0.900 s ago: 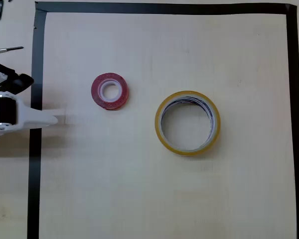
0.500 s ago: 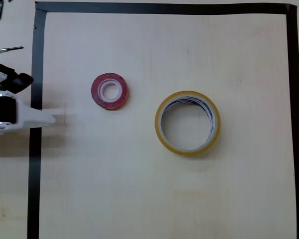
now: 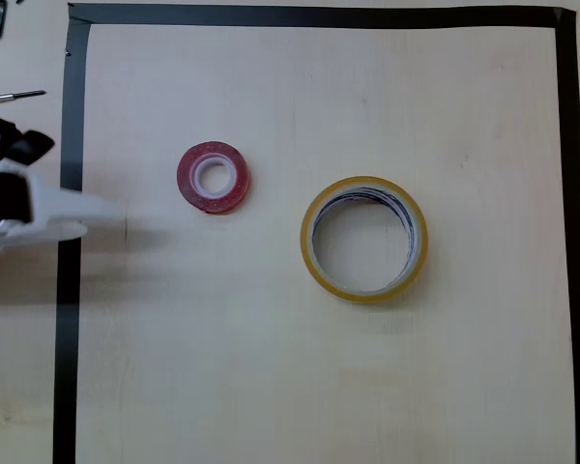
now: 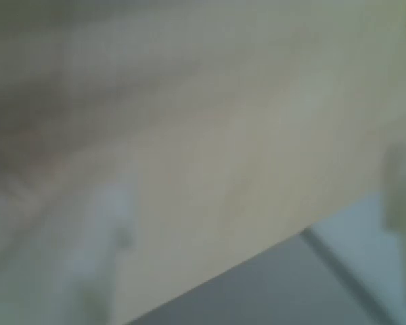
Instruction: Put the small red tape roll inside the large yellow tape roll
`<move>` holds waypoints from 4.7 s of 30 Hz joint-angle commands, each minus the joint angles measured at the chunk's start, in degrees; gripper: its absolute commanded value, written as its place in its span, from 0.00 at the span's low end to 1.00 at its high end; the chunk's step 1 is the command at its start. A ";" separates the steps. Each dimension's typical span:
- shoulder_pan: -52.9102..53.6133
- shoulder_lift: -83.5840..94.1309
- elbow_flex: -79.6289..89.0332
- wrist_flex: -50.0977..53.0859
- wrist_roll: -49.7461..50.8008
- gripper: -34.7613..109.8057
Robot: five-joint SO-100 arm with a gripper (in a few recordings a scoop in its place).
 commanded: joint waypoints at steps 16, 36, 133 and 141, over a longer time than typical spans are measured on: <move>-12.39 -67.15 -46.41 -6.68 -10.63 0.38; -6.94 -66.71 -36.04 -14.15 -11.87 0.38; 0.70 -38.14 -56.95 3.60 4.13 0.24; 7.65 -5.80 -9.84 -12.83 8.61 0.24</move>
